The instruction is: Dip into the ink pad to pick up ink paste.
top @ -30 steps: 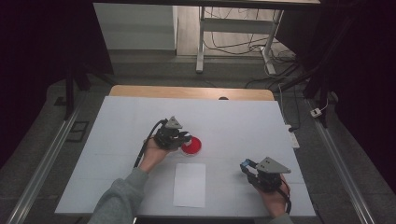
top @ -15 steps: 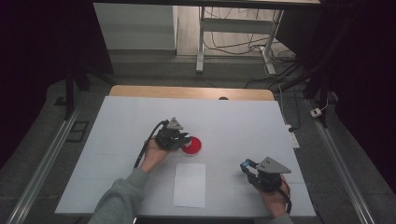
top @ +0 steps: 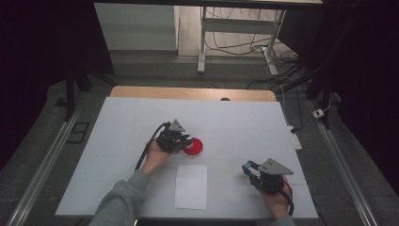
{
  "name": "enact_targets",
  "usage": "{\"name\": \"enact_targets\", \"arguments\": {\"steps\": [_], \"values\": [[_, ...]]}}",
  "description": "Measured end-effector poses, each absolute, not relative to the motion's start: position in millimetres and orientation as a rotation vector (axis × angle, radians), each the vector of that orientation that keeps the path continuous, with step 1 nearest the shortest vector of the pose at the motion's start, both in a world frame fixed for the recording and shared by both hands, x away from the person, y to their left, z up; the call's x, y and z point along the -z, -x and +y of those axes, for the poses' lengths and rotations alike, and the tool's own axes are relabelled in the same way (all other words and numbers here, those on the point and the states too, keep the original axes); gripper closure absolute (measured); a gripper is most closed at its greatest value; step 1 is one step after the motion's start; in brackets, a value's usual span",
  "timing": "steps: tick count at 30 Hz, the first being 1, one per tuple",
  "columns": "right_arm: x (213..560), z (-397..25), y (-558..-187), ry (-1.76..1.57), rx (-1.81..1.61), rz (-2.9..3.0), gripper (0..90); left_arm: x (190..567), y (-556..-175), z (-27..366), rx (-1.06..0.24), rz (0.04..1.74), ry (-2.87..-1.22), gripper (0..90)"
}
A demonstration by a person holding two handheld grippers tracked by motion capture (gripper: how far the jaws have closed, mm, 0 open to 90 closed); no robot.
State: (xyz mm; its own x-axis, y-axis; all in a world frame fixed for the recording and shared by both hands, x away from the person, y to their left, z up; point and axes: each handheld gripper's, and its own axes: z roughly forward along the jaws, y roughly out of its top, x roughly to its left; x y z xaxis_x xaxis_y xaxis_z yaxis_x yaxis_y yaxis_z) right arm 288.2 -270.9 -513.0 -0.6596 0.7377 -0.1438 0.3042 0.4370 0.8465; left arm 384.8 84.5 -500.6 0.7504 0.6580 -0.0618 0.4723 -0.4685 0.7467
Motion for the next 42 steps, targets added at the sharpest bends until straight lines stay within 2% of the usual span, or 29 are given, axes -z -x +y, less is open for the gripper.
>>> {"name": "enact_targets", "arguments": {"steps": [42], "values": [[512.5, -270.6, -287.7, -0.867, -1.14, 2.19, 65.6, 499.4, -382.4, 83.0, -0.313, 0.838, -2.145, 75.4]]}}
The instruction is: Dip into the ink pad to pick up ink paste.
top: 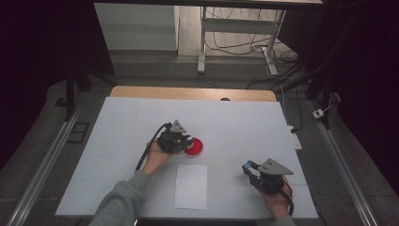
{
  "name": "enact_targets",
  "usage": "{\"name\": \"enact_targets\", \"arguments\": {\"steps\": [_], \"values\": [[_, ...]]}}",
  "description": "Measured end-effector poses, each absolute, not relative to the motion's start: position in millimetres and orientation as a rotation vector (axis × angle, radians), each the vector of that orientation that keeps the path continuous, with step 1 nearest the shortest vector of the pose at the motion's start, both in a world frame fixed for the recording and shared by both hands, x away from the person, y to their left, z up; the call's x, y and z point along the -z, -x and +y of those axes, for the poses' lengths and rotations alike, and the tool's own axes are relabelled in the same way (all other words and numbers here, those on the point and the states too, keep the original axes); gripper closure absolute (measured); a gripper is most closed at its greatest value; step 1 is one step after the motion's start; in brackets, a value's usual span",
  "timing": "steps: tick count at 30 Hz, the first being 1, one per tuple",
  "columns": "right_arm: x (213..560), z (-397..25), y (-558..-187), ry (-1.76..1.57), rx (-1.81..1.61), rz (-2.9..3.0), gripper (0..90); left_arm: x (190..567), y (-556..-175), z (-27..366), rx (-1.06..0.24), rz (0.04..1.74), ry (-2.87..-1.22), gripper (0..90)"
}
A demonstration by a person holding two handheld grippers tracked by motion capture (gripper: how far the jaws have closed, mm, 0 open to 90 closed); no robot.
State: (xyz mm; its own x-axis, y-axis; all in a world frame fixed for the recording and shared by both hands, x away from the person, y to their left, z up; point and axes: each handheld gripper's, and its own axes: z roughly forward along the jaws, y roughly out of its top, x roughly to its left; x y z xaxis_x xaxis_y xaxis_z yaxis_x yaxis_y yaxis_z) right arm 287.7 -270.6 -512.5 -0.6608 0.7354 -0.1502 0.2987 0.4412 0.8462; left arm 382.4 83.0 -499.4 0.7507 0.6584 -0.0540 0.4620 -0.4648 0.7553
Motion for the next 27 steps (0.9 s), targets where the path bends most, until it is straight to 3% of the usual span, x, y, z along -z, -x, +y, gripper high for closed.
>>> {"name": "enact_targets", "arguments": {"steps": [27], "values": [[513, -270, -288, -0.868, -1.136, 2.195, 65.6, 477, -375, 92, -0.307, 0.797, -2.069, 75.4]]}}
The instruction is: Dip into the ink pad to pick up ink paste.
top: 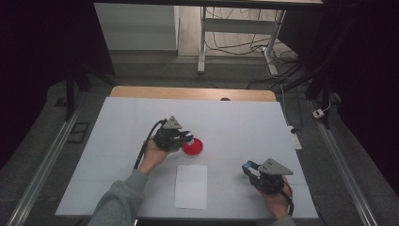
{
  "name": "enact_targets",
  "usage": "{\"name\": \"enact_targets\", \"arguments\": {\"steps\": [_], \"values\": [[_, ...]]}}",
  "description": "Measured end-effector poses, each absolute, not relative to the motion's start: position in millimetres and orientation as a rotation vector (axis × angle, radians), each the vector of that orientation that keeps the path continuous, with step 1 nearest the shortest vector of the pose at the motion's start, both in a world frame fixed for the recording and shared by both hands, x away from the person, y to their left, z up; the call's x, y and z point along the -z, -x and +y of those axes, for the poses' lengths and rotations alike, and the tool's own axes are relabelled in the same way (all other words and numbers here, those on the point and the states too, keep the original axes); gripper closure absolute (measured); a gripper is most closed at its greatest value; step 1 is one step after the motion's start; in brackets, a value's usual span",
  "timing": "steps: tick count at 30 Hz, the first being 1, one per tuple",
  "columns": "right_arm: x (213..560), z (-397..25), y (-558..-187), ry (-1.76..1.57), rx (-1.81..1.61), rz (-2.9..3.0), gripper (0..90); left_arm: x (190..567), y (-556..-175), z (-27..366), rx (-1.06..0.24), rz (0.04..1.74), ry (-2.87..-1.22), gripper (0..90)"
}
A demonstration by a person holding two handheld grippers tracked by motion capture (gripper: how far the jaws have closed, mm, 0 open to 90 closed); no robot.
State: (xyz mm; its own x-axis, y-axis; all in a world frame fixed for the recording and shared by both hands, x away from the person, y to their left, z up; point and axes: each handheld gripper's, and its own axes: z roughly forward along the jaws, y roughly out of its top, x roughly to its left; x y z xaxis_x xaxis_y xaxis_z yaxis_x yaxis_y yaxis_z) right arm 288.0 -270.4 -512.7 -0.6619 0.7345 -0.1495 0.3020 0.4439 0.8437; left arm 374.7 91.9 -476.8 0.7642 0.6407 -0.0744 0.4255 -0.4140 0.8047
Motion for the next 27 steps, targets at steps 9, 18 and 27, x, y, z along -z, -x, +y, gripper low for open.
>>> {"name": "enact_targets", "arguments": {"steps": [9, 18, 27], "values": [[512, -272, -289, -0.879, -1.14, 2.188, 65.6, 469, -371, 94, -0.272, 0.77, -2.06, 75.3], [510, -273, -286, -0.87, -1.147, 2.179, 65.6, 456, -357, 101, -0.234, 0.737, -2.027, 75.3], [510, -274, -287, -0.867, -1.15, 2.177, 65.6, 446, -344, 106, -0.208, 0.698, -2.022, 75.3]]}}
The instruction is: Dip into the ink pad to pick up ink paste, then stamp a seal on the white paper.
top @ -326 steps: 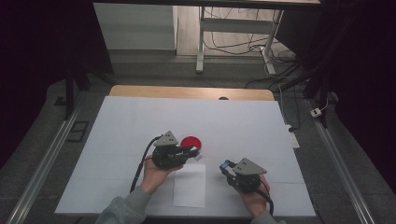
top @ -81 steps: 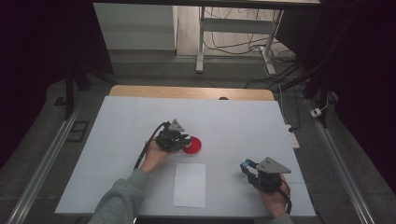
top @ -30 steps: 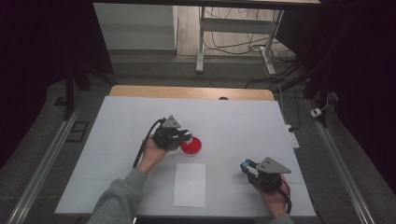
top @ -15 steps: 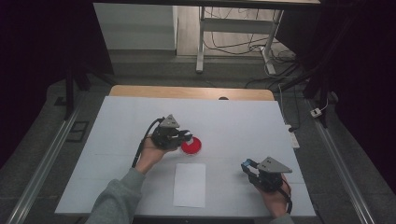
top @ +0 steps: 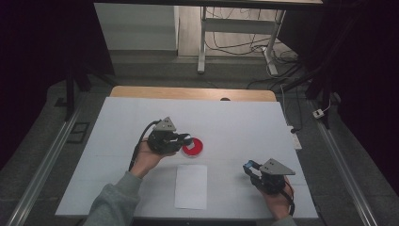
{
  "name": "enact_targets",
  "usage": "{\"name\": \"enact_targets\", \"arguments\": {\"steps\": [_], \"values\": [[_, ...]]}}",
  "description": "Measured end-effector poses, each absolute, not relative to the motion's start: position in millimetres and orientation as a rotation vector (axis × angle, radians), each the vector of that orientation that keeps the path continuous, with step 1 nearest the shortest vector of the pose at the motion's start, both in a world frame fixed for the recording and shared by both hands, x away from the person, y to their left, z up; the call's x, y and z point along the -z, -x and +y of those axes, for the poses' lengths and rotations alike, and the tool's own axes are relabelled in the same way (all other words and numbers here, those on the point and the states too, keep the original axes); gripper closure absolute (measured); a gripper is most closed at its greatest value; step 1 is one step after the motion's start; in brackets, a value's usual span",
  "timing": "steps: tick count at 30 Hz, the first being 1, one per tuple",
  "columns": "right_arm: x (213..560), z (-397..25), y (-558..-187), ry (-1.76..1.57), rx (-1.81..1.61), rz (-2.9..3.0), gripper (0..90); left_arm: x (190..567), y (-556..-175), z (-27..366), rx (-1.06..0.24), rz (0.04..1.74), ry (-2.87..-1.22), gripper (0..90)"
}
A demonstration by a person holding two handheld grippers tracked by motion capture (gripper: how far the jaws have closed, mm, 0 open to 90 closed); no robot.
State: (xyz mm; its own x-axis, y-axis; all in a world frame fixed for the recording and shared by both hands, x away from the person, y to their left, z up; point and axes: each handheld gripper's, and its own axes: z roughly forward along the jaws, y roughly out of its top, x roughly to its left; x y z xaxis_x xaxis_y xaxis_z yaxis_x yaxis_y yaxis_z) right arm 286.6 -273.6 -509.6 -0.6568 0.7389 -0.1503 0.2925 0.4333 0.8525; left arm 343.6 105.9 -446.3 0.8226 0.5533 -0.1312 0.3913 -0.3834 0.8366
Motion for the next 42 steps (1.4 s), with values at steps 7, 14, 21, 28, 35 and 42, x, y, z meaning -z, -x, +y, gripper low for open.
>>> {"name": "enact_targets", "arguments": {"steps": [7, 14, 21, 28, 35, 42], "values": [[510, -273, -287, -0.863, -1.149, 2.178, 65.6, 444, -337, 112, -0.189, 0.685, -2.019, 75.2], [510, -273, -287, -0.867, -1.145, 2.175, 65.6, 445, -332, 116, -0.171, 0.684, -2.027, 75.1], [510, -273, -286, -0.868, -1.143, 2.178, 65.5, 443, -326, 118, -0.17, 0.668, -2.027, 75.1], [510, -273, -287, -0.867, -1.146, 2.177, 65.6, 442, -320, 118, -0.17, 0.657, -2.027, 75.1], [511, -272, -287, -0.866, -1.145, 2.181, 65.5, 443, -315, 115, -0.168, 0.65, -2.043, 75.1], [511, -271, -287, -0.869, -1.143, 2.182, 65.6, 443, -310, 110, -0.162, 0.629, -2.056, 75.1]]}}
